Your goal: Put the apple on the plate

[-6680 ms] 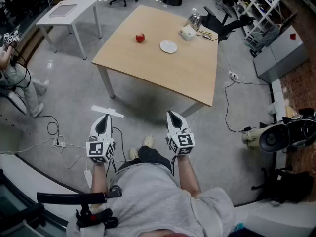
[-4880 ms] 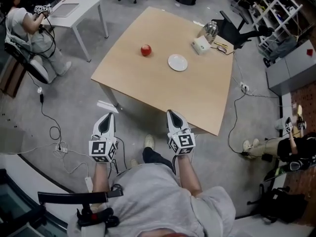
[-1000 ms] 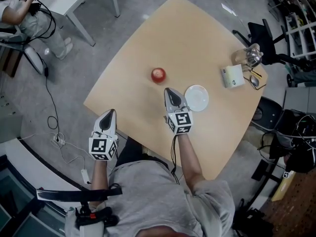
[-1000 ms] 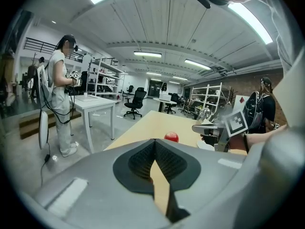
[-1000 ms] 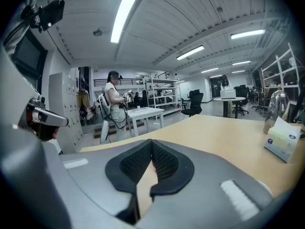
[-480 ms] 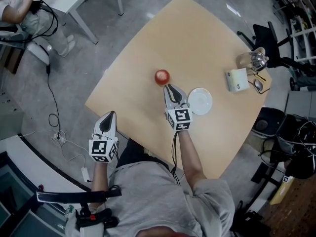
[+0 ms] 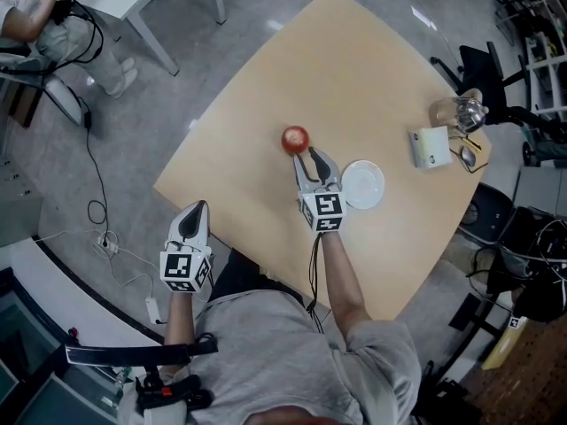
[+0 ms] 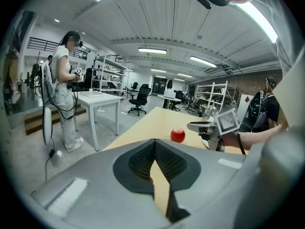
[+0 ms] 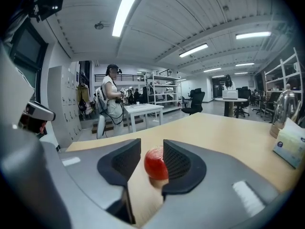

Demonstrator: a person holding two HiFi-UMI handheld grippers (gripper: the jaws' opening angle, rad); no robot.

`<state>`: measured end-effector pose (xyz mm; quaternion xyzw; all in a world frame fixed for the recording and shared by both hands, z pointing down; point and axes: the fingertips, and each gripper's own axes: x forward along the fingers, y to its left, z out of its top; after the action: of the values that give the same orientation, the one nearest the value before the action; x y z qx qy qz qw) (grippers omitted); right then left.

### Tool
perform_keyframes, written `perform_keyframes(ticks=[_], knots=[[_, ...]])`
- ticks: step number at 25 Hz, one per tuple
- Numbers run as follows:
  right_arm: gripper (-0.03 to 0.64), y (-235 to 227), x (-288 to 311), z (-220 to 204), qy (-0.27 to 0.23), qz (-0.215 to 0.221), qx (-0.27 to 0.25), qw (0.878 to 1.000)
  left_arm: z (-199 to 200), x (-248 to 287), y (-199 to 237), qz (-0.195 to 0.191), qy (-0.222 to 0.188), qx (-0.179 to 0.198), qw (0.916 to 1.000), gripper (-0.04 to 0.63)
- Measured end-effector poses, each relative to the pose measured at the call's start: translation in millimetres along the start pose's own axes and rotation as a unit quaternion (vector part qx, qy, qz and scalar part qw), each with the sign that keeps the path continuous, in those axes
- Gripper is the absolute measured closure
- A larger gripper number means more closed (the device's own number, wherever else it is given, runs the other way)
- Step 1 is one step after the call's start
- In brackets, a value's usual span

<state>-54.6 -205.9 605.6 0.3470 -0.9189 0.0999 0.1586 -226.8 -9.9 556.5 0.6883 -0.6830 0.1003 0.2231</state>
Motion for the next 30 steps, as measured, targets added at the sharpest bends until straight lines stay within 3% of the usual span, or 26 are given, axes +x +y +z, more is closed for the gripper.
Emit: perform_keyframes(ticks=[30], knots=[[0.290,-10.8,34.7,-27.8,0.033,-0.010,0.003,0.999,-3.6,27.8,12.4,-0.006,0.013,-0.004,0.9999,0.577]])
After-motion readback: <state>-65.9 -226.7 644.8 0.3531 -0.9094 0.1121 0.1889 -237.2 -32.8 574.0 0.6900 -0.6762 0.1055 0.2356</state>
